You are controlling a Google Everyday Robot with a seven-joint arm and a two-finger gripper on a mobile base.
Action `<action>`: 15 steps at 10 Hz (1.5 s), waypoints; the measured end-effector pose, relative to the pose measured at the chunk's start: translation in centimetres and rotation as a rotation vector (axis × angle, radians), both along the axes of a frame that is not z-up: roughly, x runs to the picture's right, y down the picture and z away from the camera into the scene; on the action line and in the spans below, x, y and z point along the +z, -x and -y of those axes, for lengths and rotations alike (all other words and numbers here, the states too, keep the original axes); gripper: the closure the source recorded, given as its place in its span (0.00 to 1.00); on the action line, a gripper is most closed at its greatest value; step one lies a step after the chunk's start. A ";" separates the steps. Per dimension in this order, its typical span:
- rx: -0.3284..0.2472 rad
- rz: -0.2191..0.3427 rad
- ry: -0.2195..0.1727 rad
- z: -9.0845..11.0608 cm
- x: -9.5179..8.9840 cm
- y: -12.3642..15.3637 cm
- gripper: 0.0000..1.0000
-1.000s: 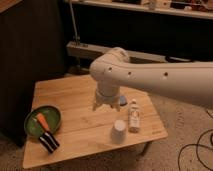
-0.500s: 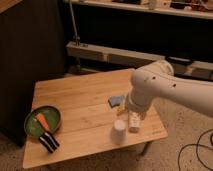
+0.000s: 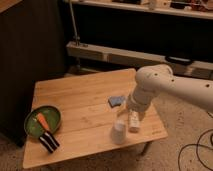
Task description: Place the ceramic cup over the eraser
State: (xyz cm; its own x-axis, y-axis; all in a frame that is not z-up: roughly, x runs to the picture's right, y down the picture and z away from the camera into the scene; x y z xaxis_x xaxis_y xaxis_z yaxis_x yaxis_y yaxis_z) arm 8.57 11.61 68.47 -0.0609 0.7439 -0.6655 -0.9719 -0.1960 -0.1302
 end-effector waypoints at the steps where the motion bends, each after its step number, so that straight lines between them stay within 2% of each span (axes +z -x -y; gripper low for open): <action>1: -0.021 0.017 0.003 0.0 0.3 1.6 0.35; 4: -0.066 -0.003 0.022 -1.6 2.3 3.4 0.35; 8: -0.052 -0.075 0.040 -3.4 2.4 1.0 0.35; 12: -0.067 -0.074 0.061 -4.9 2.9 2.0 0.35; 15: -0.055 -0.077 0.087 -5.8 3.8 2.0 0.35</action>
State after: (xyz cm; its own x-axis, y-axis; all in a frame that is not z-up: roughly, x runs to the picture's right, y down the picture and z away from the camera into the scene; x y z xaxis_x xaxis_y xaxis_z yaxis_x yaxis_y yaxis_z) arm 6.54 17.45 72.27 -0.0747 0.6874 -0.7224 -0.9880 -0.1491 -0.0397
